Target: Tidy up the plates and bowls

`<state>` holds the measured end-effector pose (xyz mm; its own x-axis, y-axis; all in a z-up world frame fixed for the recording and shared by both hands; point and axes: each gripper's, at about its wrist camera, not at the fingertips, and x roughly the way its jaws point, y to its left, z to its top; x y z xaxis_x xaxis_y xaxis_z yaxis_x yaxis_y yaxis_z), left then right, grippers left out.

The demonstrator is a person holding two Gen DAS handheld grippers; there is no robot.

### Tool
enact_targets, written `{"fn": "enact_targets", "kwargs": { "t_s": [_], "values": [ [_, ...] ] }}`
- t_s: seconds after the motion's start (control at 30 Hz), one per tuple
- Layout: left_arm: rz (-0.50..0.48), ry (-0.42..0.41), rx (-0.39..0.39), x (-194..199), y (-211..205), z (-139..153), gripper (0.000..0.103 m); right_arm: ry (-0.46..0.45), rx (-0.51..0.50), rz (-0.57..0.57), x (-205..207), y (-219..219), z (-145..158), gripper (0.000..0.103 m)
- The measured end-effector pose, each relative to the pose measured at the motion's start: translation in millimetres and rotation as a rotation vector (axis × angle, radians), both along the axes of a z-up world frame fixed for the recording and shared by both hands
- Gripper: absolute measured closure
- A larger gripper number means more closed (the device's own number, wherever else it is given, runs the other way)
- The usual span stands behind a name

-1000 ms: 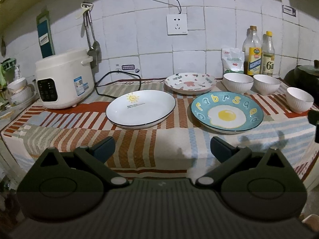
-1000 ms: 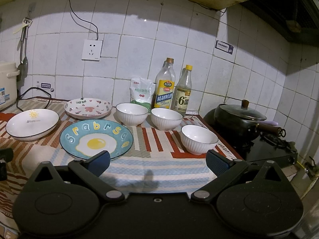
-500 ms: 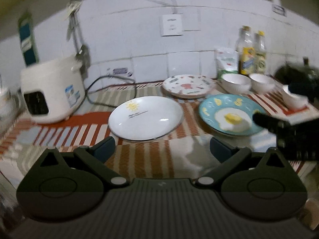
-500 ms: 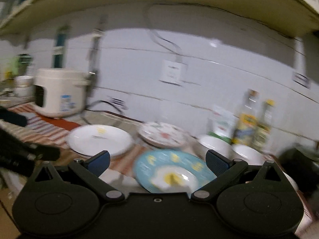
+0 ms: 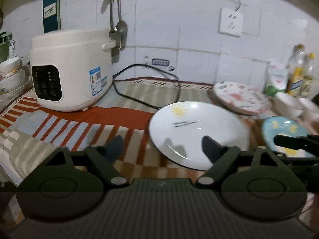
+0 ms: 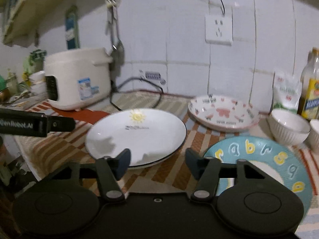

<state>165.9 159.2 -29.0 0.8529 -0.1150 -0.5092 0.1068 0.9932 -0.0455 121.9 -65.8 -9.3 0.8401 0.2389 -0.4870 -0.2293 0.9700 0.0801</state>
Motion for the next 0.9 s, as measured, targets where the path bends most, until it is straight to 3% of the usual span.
{"fn": "enact_targets", "kwargs": {
  "t_s": [0.1,0.2,0.37,0.43,0.53,0.67,0.9],
  "values": [
    [0.005,0.062,-0.013,28,3,-16,0.042,0.044,-0.024,-0.016,24,6,-8,0.056],
    [0.024,0.108,-0.02,54,6,-34,0.051,0.098,-0.042,-0.047,47,10,-17,0.076],
    [0.021,0.142,-0.028,73,7,-48,0.063,0.117,-0.078,-0.089,64,11,-20,0.077],
    [0.013,0.147,-0.045,76,8,-50,0.063,0.144,-0.073,-0.088,73,11,-20,0.077],
    [0.008,0.147,-0.052,82,7,-51,0.067,0.186,-0.069,-0.089,89,11,-22,0.066],
    [-0.03,0.154,-0.066,85,4,-50,0.085,0.231,0.005,-0.044,108,5,-26,0.067],
    [-0.038,0.145,-0.046,85,2,-50,0.084,0.227,0.085,-0.038,111,-7,-28,0.077]
  ]
}}
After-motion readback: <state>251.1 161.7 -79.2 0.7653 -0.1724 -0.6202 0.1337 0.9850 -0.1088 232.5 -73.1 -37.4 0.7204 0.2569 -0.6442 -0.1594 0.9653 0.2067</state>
